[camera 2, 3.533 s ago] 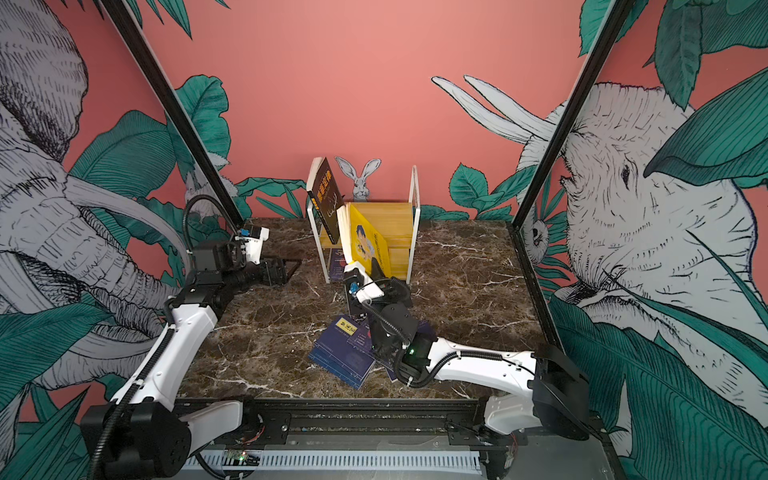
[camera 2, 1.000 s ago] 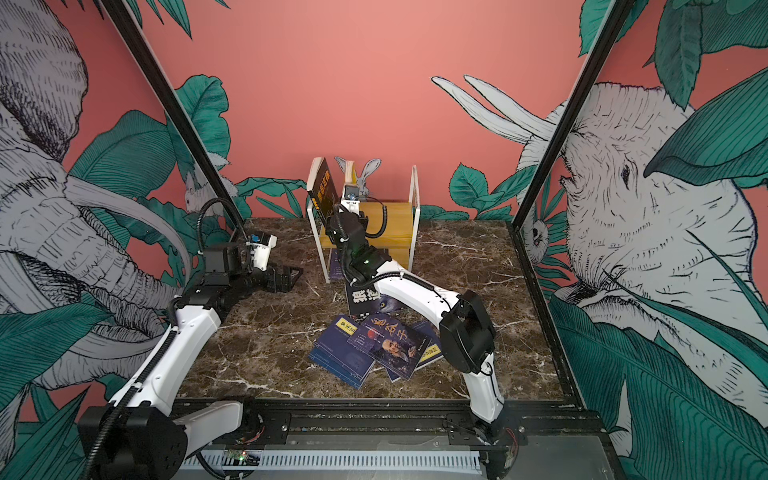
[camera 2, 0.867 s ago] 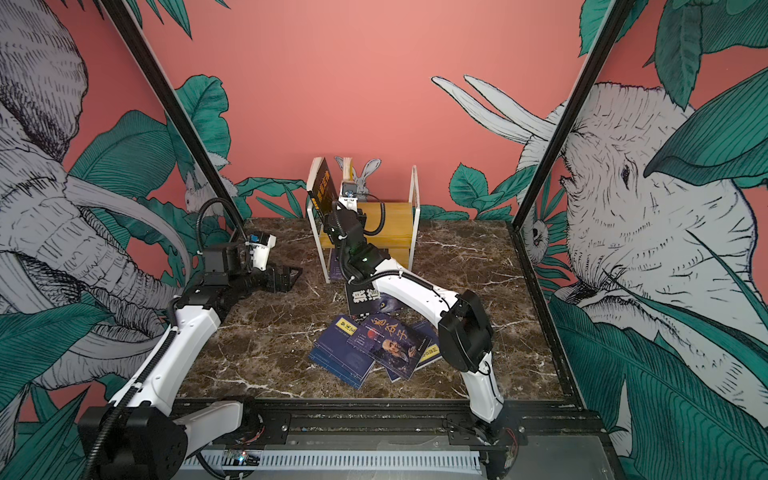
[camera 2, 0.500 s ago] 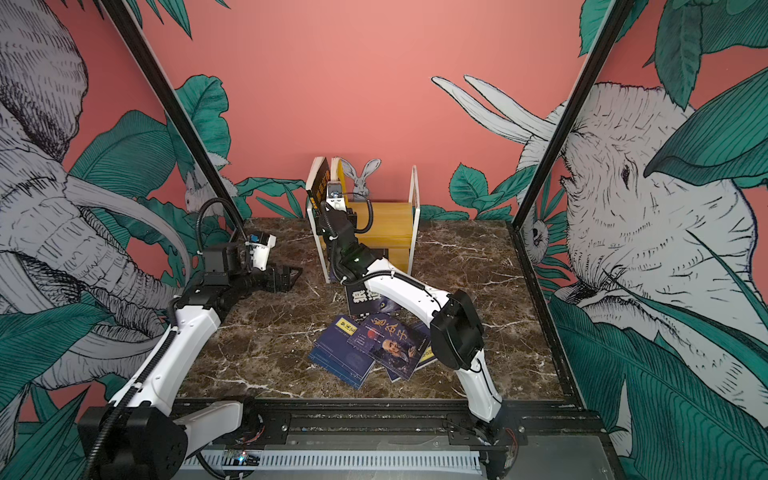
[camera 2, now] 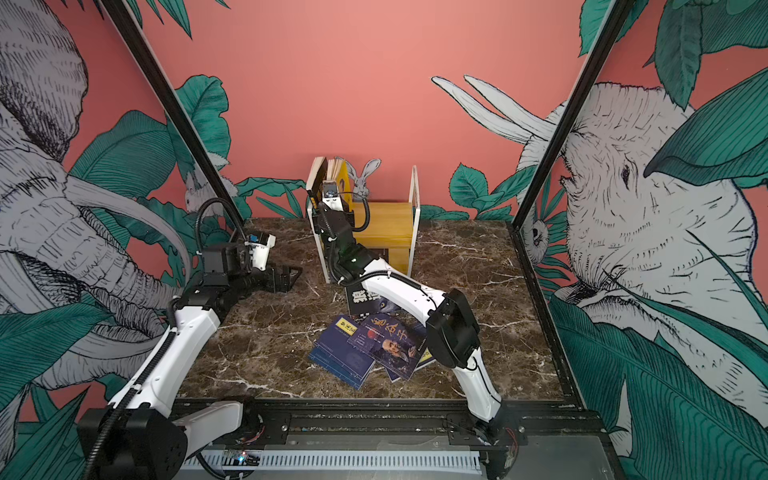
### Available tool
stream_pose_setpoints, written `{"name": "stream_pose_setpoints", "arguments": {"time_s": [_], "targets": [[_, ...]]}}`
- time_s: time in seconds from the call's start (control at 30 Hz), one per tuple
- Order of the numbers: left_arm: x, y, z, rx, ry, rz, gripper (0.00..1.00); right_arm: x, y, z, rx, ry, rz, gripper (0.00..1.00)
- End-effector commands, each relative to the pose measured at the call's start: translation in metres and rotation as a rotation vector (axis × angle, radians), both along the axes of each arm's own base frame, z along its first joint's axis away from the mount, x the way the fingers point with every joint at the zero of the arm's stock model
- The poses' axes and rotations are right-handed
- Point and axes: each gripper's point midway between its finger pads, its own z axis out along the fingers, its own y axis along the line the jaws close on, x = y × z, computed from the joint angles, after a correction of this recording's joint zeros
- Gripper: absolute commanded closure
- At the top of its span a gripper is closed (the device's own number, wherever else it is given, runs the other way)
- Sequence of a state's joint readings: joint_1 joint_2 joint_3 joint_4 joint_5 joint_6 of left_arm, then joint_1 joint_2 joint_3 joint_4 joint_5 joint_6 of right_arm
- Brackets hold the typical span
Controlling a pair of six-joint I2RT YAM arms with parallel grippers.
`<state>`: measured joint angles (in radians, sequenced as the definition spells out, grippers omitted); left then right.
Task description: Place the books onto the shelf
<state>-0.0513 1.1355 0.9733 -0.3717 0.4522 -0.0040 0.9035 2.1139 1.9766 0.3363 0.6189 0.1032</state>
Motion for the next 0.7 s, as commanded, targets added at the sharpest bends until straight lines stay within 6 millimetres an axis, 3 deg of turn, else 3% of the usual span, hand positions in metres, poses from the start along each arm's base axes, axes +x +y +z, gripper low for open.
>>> {"name": "stream_pose_setpoints", "arguments": {"time_s": [0.0, 0.47, 0.67], "targets": [[-0.004, 0.000, 0.006, -0.012, -0.023, -0.006, 0.01, -0.016, -0.001, 0.037, 0.088, -0.064, 0.065, 0.57], [-0.003, -0.002, 0.006, -0.023, -0.012, -0.013, 0.01, -0.067, 0.007, 0.043, 0.078, -0.072, 0.243, 0.49], [-0.003, -0.004, 0.022, -0.071, -0.009, -0.019, 0.01, -0.078, 0.008, 0.042, 0.036, -0.075, 0.303, 0.47]]}}
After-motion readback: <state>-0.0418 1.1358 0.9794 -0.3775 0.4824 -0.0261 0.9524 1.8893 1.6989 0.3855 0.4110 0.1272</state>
